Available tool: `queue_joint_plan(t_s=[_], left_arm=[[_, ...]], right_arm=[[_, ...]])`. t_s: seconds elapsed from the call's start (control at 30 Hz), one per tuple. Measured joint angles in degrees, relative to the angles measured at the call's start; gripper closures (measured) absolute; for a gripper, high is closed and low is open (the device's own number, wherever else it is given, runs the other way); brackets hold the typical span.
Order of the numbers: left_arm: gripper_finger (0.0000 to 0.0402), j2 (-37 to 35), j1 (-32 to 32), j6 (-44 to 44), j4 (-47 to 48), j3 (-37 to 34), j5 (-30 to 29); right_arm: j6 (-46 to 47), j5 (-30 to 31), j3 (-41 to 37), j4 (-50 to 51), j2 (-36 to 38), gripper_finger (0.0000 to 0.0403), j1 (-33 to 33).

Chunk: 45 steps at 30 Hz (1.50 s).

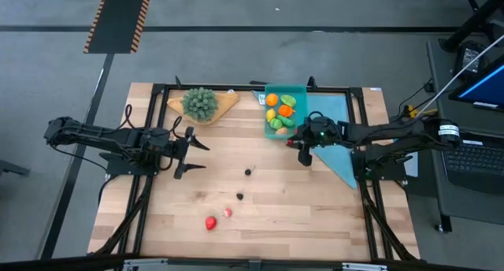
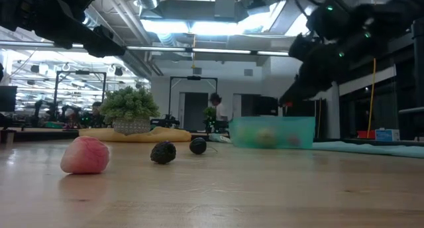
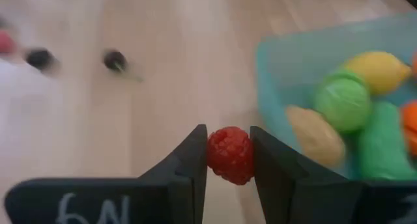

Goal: Pick and placing Produce into tupperware
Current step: Put the red raspberry into the blue bin

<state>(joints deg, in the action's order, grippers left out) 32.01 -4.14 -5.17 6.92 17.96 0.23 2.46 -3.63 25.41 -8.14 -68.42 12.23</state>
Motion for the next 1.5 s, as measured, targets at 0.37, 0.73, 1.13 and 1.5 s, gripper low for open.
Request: queue_joint_plan(t_s=[0.37, 0.73, 1.13, 1.5], left_arm=[[0.0104, 0.02, 0.0, -0.49, -1.86, 0.02, -0.04], [0.0104, -0.09, 2.55, -1.33, -28.93, -13.62, -0.03], [0.0104, -0.17, 8.2, 0.58, -33.46, -15.56, -6.71], [0.0104, -0.13, 8.52, 0.68, -32.89, -15.56, -6.73]], right_arm=[[0.21, -7.0, -13.07, -35.79, 0.0, 0.0304, 0.04], [-1.25, -7.51, -16.05, -44.57, -0.02, 0.0304, -1.89], [-1.45, 3.77, -16.02, -47.39, -0.04, 0.0304, -2.03], [1.75, 23.74, -16.02, -45.91, -0.04, 0.0304, -2.03]])
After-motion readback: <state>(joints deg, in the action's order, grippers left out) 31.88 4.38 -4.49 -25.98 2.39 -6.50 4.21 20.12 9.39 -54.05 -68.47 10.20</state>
